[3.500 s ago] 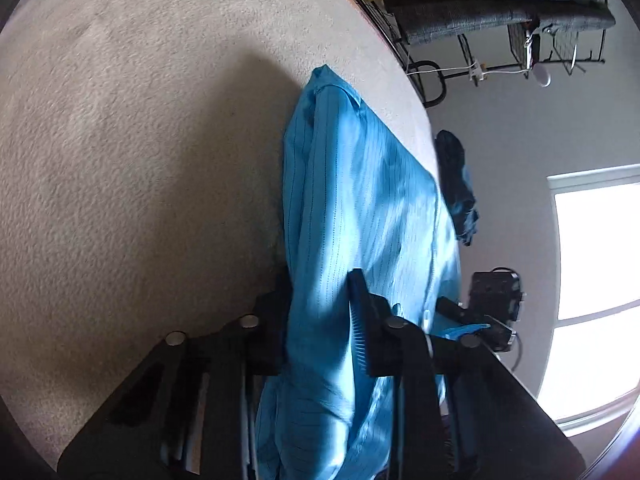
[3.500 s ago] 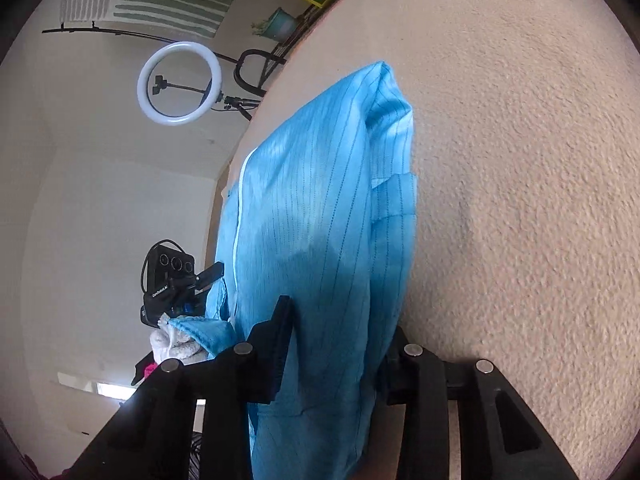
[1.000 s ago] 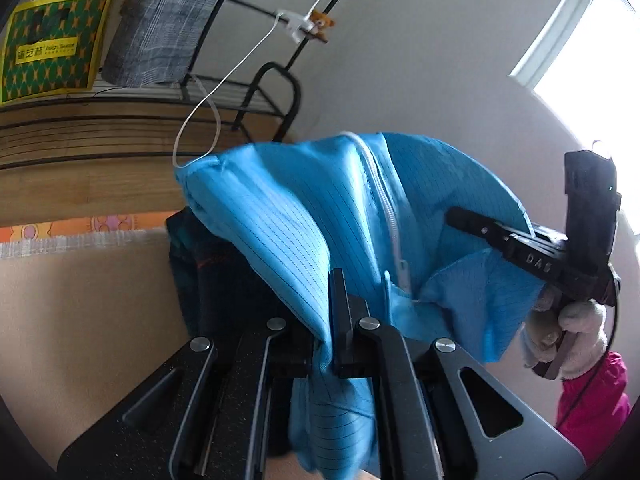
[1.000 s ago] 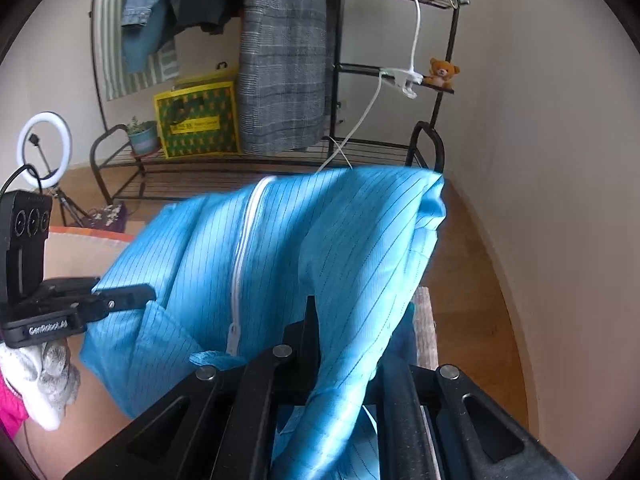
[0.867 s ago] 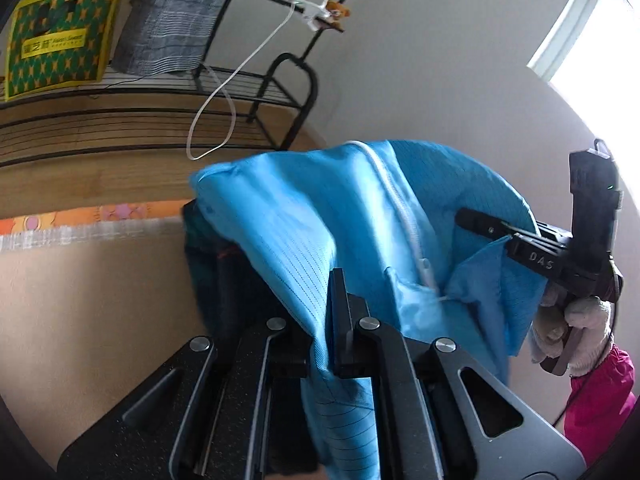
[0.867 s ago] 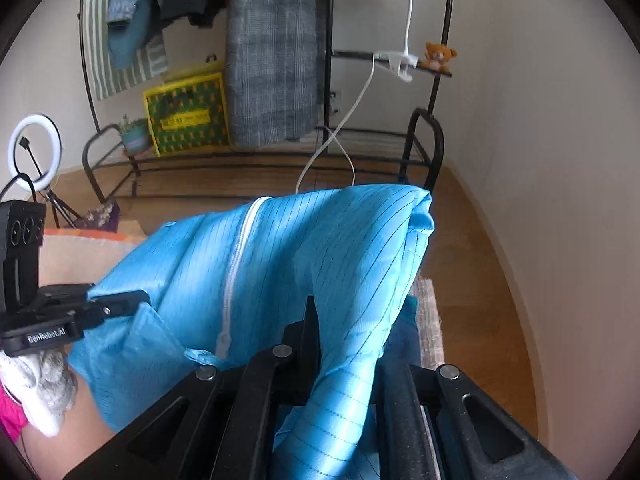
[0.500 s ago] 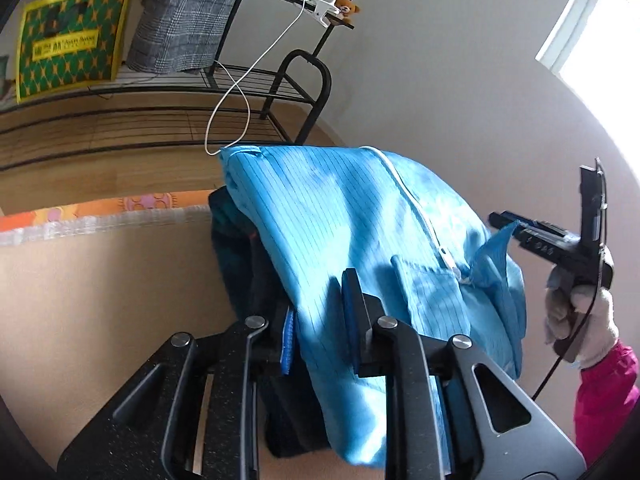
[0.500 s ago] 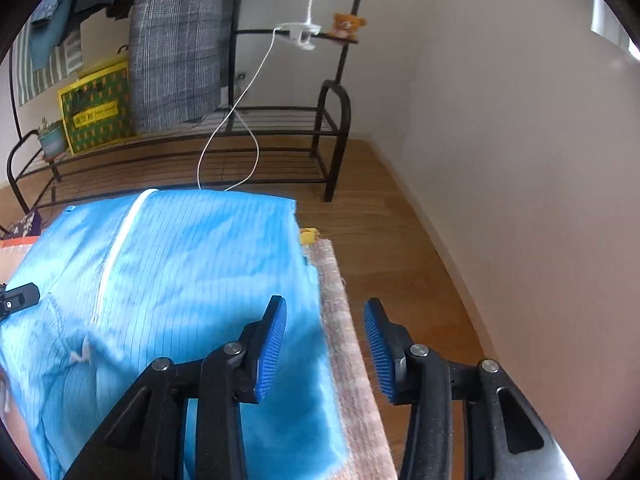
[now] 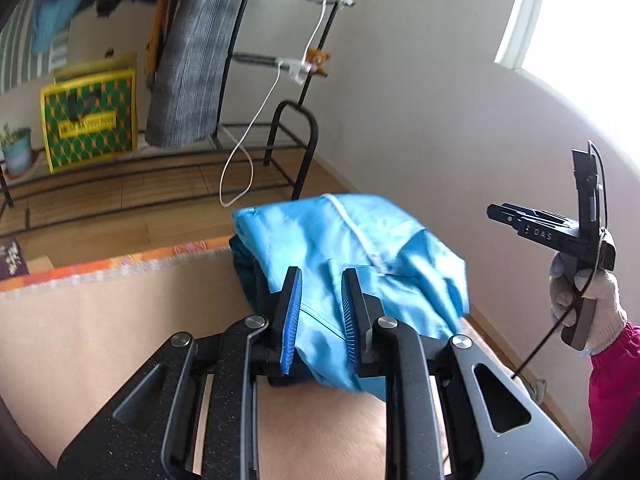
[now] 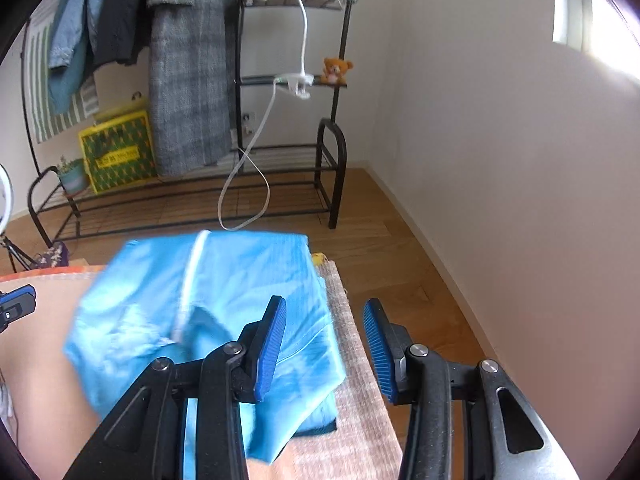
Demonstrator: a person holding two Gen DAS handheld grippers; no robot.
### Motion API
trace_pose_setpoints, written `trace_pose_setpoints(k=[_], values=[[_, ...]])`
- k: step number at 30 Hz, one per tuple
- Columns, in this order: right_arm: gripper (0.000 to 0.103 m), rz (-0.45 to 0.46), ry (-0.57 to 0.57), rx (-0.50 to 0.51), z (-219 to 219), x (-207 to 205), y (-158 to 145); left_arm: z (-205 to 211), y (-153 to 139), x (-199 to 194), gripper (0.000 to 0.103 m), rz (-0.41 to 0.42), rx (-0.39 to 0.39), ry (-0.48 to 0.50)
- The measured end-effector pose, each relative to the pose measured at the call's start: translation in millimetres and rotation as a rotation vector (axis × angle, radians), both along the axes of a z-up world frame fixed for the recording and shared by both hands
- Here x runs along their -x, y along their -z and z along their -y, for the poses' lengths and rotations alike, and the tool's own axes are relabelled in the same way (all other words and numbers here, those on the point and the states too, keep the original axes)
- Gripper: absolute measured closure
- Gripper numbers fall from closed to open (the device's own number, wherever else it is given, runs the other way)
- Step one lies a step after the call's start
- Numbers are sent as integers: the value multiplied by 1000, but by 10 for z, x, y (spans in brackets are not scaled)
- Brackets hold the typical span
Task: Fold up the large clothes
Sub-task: 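Lower the folded shirt onto the navy garment and open both tools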
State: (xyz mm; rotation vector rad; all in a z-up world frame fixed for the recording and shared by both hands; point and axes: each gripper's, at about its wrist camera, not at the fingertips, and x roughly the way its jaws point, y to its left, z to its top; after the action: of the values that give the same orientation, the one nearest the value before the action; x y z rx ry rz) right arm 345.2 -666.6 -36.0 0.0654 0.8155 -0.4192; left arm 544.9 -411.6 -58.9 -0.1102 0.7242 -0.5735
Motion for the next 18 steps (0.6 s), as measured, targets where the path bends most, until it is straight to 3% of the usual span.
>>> trace_pose_setpoints(k=[11, 18], values=[[61, 108, -41, 30, -776, 898, -1104, -435, -1160, 1304, 85, 199, 3, 16], [61, 159, -63, 73, -1276, 1413, -1706, -740, -1677, 2081, 85, 286, 5, 35]])
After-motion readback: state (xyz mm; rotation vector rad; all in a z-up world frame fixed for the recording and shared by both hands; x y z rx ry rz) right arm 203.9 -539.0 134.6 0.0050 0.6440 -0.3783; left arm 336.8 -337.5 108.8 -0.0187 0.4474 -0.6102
